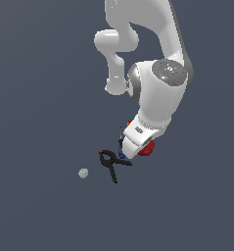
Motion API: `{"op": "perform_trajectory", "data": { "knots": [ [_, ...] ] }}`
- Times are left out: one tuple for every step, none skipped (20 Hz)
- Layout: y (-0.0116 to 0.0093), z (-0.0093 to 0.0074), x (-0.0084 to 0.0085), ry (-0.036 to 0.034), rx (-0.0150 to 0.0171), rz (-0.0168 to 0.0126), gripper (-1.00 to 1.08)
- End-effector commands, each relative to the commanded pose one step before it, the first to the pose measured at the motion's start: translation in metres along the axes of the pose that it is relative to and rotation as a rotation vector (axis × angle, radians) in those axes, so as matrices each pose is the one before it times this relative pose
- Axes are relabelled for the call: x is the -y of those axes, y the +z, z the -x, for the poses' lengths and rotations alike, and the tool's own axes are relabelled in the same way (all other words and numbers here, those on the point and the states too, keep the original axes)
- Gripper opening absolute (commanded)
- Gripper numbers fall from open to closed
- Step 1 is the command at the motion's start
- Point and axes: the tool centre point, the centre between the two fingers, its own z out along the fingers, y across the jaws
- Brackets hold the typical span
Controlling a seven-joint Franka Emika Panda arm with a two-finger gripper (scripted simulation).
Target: Pick up a designated object from a clutter of objects.
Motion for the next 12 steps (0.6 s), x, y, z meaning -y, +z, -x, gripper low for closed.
{"op": "perform_trajectory", "data": {
  "knots": [
    [-0.02668, 0.01371, -0.00312, -0.00031, -0.00295, 0.00117, -1.00],
    [-0.01040, 0.00565, -0.00126, 0.00000, 0.00000, 0.00000, -1.00],
    [-0.01064, 0.00575, -0.00130, 0.00000, 0.00000, 0.00000, -1.00],
    [-0.01095, 0.00589, -0.00134, -0.00021, -0.00047, -0.00046, -1.00],
    [-0.01088, 0.00582, -0.00133, 0.00000, 0.00000, 0.00000, -1.00],
    [-0.01084, 0.00578, -0.00136, -0.00013, -0.00033, -0.00033, -1.00],
    [-0.01064, 0.00563, -0.00133, 0.00000, 0.00000, 0.00000, -1.00],
    [-0.01046, 0.00554, -0.00137, -0.00018, -0.00048, -0.00046, -1.00],
    [-0.01012, 0.00529, -0.00131, 0.00000, 0.00000, 0.00000, -1.00],
    [-0.00982, 0.00511, -0.00130, 0.00000, 0.00000, 0.00000, -1.00],
    [-0.00956, 0.00502, -0.00133, -0.00018, -0.00050, -0.00044, -1.00],
    [-0.00913, 0.00473, -0.00124, 0.00000, 0.00000, 0.00000, -1.00]
  ]
}}
